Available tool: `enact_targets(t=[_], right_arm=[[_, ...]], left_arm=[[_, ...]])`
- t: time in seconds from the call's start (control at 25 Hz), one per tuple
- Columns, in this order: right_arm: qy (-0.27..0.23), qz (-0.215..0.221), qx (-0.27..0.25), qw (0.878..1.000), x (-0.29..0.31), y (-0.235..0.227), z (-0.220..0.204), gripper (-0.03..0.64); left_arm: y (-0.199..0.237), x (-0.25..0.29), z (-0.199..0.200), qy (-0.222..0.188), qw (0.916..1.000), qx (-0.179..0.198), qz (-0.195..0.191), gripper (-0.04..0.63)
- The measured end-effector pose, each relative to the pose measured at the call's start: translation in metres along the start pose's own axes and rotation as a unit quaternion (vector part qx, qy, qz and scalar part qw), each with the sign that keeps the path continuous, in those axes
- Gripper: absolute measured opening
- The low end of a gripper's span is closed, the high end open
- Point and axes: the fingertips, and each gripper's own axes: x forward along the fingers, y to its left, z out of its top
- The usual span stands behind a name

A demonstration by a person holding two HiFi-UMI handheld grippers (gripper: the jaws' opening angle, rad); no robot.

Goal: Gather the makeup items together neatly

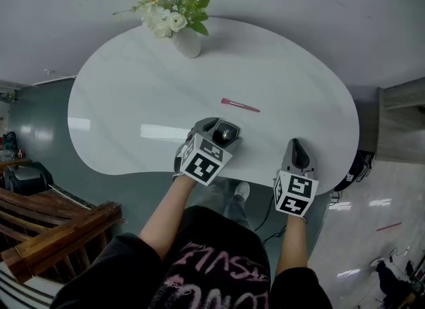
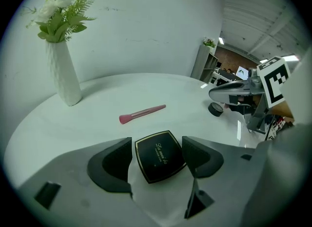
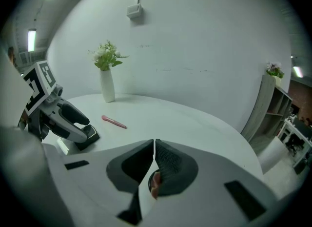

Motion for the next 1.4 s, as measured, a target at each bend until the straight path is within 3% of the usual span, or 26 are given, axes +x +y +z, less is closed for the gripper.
enact_targets(t=[0.24, 0.92, 1.24, 1.4], right_arm=[[-0.002, -0.001, -0.004, 1.000, 0.000, -0.002, 0.006, 0.069], [-0.007, -0.009, 0.004, 1.000, -0.009, -0.011, 0.003, 0.069], [-0.010, -0.015, 0.011, 1.000, -0.014, -0.018, -0.001, 0.069], [-0.011, -0.016, 0.012, 1.000, -0.016, -0.020, -0.002, 0.069]], left_arm=[[-0.005, 0.003, -0.003, 0.015, 0.9994, -0.031, -0.004, 0.298], [-0.002, 0.011, -0.008, 0.059, 0.9957, -0.057, 0.042, 0.301], [0.000, 0.011, -0.007, 0.055, 0.9952, -0.069, 0.043, 0.301], [-0.001, 0.010, -0.005, 0.050, 0.9963, -0.057, 0.040, 0.301]])
